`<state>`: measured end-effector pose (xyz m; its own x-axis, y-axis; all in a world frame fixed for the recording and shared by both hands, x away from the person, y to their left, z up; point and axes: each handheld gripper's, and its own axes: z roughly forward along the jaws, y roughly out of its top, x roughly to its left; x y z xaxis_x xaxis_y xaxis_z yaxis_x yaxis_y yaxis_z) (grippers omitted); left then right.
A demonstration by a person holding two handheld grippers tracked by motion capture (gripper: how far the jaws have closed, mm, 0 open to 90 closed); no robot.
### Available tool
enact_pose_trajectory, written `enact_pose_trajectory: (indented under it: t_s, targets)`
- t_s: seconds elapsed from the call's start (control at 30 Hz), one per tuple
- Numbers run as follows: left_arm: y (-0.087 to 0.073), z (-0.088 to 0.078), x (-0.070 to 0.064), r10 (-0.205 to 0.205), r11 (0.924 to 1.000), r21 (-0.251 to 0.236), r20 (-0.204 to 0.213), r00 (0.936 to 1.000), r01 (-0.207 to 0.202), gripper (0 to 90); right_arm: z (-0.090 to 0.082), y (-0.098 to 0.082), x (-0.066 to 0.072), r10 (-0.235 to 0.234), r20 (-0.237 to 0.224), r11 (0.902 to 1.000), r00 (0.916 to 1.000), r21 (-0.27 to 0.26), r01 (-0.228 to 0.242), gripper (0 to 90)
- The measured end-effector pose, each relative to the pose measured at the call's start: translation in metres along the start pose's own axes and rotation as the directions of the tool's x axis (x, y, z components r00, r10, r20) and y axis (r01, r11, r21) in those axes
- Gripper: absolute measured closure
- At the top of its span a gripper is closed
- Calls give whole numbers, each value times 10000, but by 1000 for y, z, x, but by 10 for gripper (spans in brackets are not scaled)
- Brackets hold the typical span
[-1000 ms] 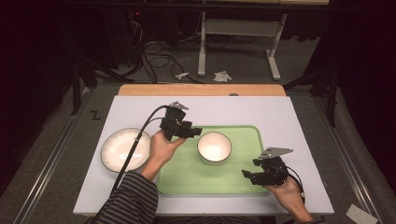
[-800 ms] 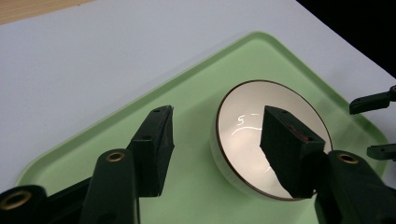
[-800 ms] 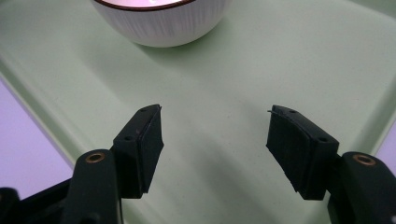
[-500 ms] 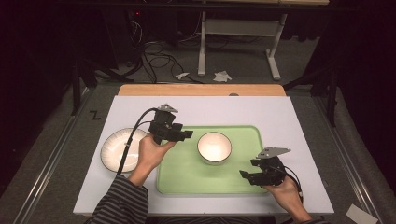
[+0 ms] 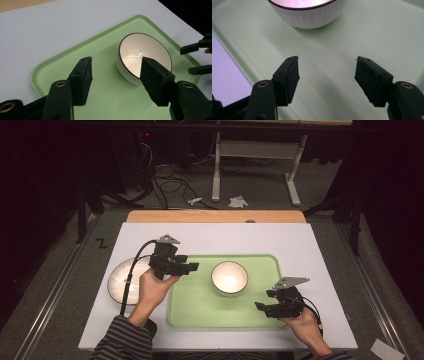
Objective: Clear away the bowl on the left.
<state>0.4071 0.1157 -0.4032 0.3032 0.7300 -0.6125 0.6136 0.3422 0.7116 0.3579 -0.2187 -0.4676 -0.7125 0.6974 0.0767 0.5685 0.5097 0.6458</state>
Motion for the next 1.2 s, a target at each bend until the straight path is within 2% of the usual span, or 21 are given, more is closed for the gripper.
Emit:
enact_pose_trajectory:
  t_s: [0.13,0.3,0.53,0.63,0.7,0.77,1.2]
  targets:
    - [-6,-4,1,304,9995,25,-346,9989,-304,423,0,0,0,-43,-72,10000,10000,-22,43,373]
    - [-12,-12,2,341,9993,165,-378,9987,-335,417,1,0,2,-56,-143,9999,9999,89,58,372]
    - [-22,-19,0,127,9990,432,-57,9999,-125,416,2,1,1,-112,-163,9999,9998,47,113,372]
    - [-26,-23,-3,-159,9982,581,250,9996,144,417,2,1,2,-84,-182,9999,9998,56,85,372]
    - [-29,-24,-6,-93,9976,686,351,9993,69,417,3,1,2,-64,-170,9999,9998,77,65,372]
    - [-32,-25,-8,-232,9969,760,472,9986,195,418,3,1,1,-110,-187,9999,9998,64,111,372]
    - [-52,-24,-6,-148,9932,1158,327,9994,109,418,4,2,2,-80,-205,9999,9998,60,82,372]
